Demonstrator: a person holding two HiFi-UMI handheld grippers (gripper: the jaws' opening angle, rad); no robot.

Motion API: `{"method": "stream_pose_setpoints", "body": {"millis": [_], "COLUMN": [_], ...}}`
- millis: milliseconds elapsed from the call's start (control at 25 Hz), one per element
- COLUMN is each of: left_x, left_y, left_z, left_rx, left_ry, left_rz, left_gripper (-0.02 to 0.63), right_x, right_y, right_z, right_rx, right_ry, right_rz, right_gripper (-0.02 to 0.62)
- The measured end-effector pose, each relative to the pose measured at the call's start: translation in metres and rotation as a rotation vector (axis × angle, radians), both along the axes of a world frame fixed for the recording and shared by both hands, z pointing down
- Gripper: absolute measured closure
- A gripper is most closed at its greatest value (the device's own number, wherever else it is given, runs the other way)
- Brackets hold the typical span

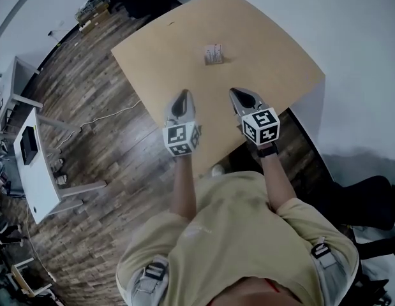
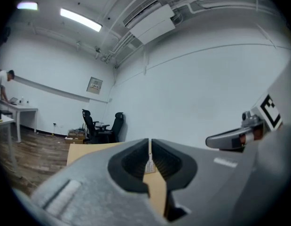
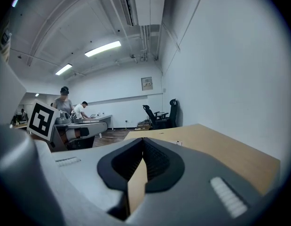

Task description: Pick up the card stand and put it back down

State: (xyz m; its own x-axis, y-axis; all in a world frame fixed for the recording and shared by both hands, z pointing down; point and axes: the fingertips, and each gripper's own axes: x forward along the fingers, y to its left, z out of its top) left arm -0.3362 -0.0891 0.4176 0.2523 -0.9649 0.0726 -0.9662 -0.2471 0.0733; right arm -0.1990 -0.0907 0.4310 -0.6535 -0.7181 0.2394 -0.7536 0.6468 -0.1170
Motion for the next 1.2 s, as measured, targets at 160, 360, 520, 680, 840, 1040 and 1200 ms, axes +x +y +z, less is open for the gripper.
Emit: {"method": "stream_pose_setpoints", "body": {"millis": [160, 360, 520, 680, 840, 1040, 1200], "left_x": [-0.009, -0.011, -0.010, -0.011, -0.014, -0.011, -0.007], "left_y": [-0.033, -0.075, -0.110, -0.146, -0.175, -0.221, -0.252], "left_z": [0.027, 0.064, 0.094, 0.122, 0.145, 0.165, 0.173], "left_rx": [-0.040, -0.105, -0.167, -0.224, -0.263, -0.269, -0.256], "left_ry": [0.021, 0.020, -0.003, -0.017, -0.049, -0.072, -0.086], "left_rz": [-0.008, 0.019, 0.059, 0.087, 0.140, 0.217, 0.330], "left_gripper": [0.601, 0.557, 0.493, 0.394, 0.303, 0.295, 0.295], "right_x": [0.003, 0.011, 0.012, 0.015, 0.013, 0.011, 0.001], "right_y": [-0.037, -0.081, -0.113, -0.147, -0.172, -0.204, -0.212], "right_z": [0.030, 0.069, 0.092, 0.115, 0.133, 0.150, 0.155], "right_rx": [-0.053, -0.132, -0.185, -0.233, -0.279, -0.314, -0.347], "right_ry": [-0.032, -0.042, -0.043, -0.042, -0.049, -0.056, -0.091], "right_rz": [0.011, 0.027, 0.018, 0.018, 0.016, -0.014, -0.057], "right_gripper": [0.589, 0.589, 0.589, 0.589, 0.589, 0.589, 0.589]}}
